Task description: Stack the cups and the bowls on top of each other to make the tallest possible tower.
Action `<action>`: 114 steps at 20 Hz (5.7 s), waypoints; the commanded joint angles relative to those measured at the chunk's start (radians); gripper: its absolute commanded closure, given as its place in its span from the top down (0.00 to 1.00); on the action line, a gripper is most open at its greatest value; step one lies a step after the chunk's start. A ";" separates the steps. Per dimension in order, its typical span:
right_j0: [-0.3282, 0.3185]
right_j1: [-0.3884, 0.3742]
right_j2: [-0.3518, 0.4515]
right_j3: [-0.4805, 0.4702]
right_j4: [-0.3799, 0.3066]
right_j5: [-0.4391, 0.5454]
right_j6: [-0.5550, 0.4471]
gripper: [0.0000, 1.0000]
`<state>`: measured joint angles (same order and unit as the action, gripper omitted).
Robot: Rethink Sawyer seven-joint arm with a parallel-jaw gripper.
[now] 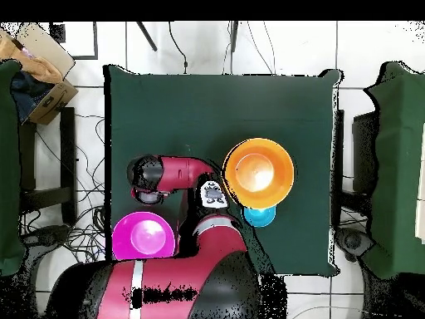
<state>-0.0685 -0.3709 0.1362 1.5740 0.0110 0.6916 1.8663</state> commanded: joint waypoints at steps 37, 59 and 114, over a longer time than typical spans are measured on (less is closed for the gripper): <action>0.026 0.078 0.012 -0.034 -0.045 -0.155 0.061 0.00; -0.140 -0.203 0.072 -0.210 -0.014 0.363 -0.059 0.00; -0.633 -0.558 0.238 0.227 -0.352 0.296 -0.641 0.00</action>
<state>-0.6895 -0.9522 0.2752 1.7048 -0.2573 1.0462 1.4747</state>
